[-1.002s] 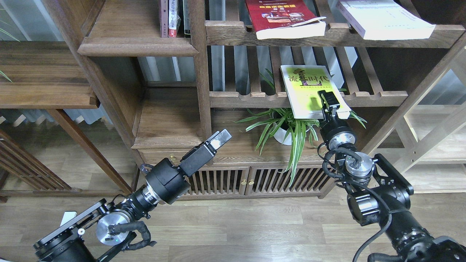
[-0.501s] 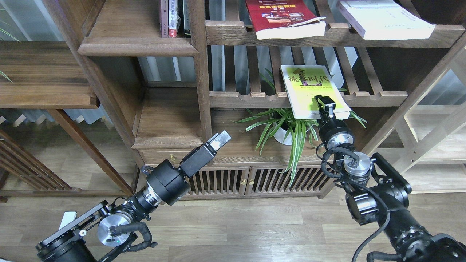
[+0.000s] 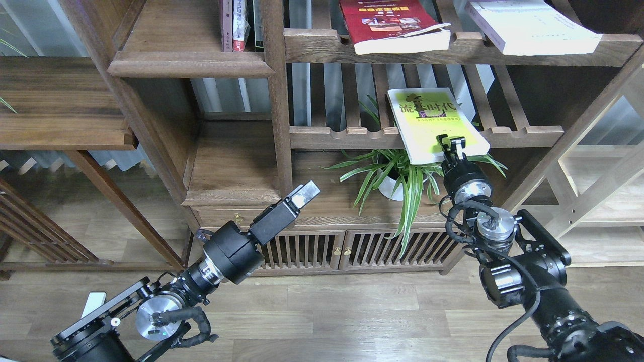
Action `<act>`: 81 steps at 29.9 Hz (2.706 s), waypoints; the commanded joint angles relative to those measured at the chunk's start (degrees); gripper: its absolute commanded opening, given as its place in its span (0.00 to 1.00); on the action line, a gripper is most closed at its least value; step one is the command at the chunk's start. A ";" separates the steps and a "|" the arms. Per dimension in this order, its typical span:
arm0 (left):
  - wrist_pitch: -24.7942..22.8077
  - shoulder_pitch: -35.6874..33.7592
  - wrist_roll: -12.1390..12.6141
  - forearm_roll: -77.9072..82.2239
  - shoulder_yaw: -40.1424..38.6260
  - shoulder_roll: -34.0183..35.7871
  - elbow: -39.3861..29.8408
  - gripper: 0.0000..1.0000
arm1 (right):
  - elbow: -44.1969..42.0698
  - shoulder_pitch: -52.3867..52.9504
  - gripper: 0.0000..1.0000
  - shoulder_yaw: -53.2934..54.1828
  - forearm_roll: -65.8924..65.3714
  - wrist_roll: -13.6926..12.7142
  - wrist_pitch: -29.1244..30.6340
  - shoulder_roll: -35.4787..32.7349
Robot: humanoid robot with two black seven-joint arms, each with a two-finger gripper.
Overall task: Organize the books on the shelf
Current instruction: 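Grasp the yellow-green book's lower edge with the right gripper, then pull the book off the shelf toward the left gripper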
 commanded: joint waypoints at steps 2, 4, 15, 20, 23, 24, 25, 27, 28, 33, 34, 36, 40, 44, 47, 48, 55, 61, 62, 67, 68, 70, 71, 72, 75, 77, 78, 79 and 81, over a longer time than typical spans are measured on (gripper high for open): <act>0.00 -0.05 -0.17 0.00 -0.08 0.07 0.01 1.00 | 0.26 0.11 0.03 0.14 0.16 0.00 0.97 -0.12; 0.00 0.03 -0.17 0.00 -0.25 0.07 0.10 1.00 | 0.44 0.02 0.03 0.23 0.24 0.00 1.76 -0.12; 0.00 -0.14 -0.26 0.00 -1.74 -0.10 2.12 1.00 | 7.02 -5.59 0.03 0.76 1.92 0.09 10.98 -0.20; 0.00 -0.67 0.00 0.00 -2.54 -0.11 2.38 1.00 | 11.77 -9.20 0.03 0.76 1.92 0.26 15.04 -0.12; 0.00 -0.84 0.00 0.00 -3.06 -0.11 3.17 1.00 | 15.90 -11.39 0.03 0.67 1.92 0.26 15.21 -0.20; 0.00 -0.84 0.00 0.00 -3.24 -0.11 3.43 1.00 | 16.95 -12.10 0.03 0.58 1.92 0.26 15.22 -0.20; 0.00 -0.93 0.00 0.00 -3.59 -0.11 3.61 1.00 | 18.09 -12.97 0.03 0.49 1.92 0.26 15.30 -0.03; 0.00 -1.11 0.00 0.00 -3.68 -0.02 3.70 1.00 | 19.77 -14.38 0.03 0.49 1.83 0.26 15.39 0.24; 0.00 -1.19 0.00 0.00 -3.77 -0.02 3.79 1.00 | 21.08 -15.43 0.03 0.32 1.83 0.26 15.65 0.24; 0.00 -1.20 0.18 0.00 -4.56 0.60 3.96 1.00 | 23.82 -19.39 0.03 -1.09 1.04 0.35 21.09 0.06; 0.00 -1.28 0.18 0.00 -4.56 0.68 4.23 1.00 | 23.99 -20.36 0.03 -1.44 0.78 0.35 22.32 -0.03; 0.00 -1.46 0.18 -0.18 -4.73 0.69 5.28 1.00 | 24.43 -21.50 0.03 -1.62 0.51 0.35 24.78 0.06; 0.00 -2.42 0.00 -0.62 -4.91 0.69 8.53 1.00 | 25.05 -23.35 0.03 -2.41 0.51 0.35 28.19 0.24; 0.00 -4.27 0.00 -0.62 -4.91 0.69 11.78 1.00 | 26.37 -25.46 0.03 -4.51 0.60 0.35 28.19 0.32; 0.00 -5.85 -0.08 -0.62 -4.91 0.42 13.72 1.00 | 26.81 -26.95 0.03 -6.80 0.51 0.35 28.19 0.32; 0.00 -6.38 -0.08 -0.62 -4.91 0.33 14.07 1.00 | 26.89 -27.48 0.03 -7.76 0.42 0.35 28.19 0.32; 0.00 -7.17 0.44 -1.66 -3.95 0.42 15.30 1.00 | 26.90 -27.84 0.03 -11.98 -1.50 0.26 28.19 1.11; 0.00 -7.26 1.32 -5.79 -1.75 0.69 16.00 1.00 | 26.98 -27.66 0.03 -13.30 -3.79 -0.18 28.19 4.10; 0.00 -7.26 2.02 -6.59 -1.49 0.69 16.01 1.00 | 27.07 -27.66 0.03 -13.57 -4.32 -0.18 28.19 4.54; 0.00 -7.17 9.05 -12.82 -0.96 0.86 16.18 0.99 | 27.07 -27.75 0.04 -15.77 -5.99 -0.26 28.19 5.25; 0.00 -7.00 9.75 -13.62 -0.69 0.86 16.18 0.99 | 27.07 -27.75 0.04 -15.85 -6.26 -0.26 28.19 5.25; 0.00 -6.91 10.11 -14.76 0.01 0.86 16.44 0.99 | 27.07 -27.84 0.04 -16.20 -6.70 -0.35 28.19 5.25; 0.00 -6.91 10.11 -15.38 0.01 0.86 16.45 0.99 | 27.07 -27.92 0.04 -16.90 -6.87 -0.35 28.19 5.16; 0.00 -6.91 10.20 -15.82 0.19 0.95 16.45 0.99 | 27.07 -27.93 0.04 -17.34 -7.13 -0.35 28.19 5.16; 0.00 -6.91 10.29 -16.87 0.89 1.04 16.45 0.99 | 26.98 -27.93 0.04 -18.14 -8.10 -0.35 28.19 5.16; 0.00 -6.82 10.37 -17.05 1.15 1.21 16.27 0.99 | 26.98 -27.93 0.04 -18.40 -8.72 -0.35 28.19 5.16; 0.00 -6.91 10.37 -17.05 1.15 1.39 16.27 0.99 | 26.98 -28.01 0.04 -18.40 -8.89 -0.44 28.19 5.16; 0.00 -6.91 10.37 -17.05 1.24 1.65 16.18 0.99 | 26.98 -28.10 0.04 -18.67 -9.16 -0.44 28.19 5.16; 0.00 -6.82 10.37 -17.23 1.24 1.74 16.18 0.99 | 26.98 -28.10 0.04 -19.11 -9.16 -0.44 28.19 5.16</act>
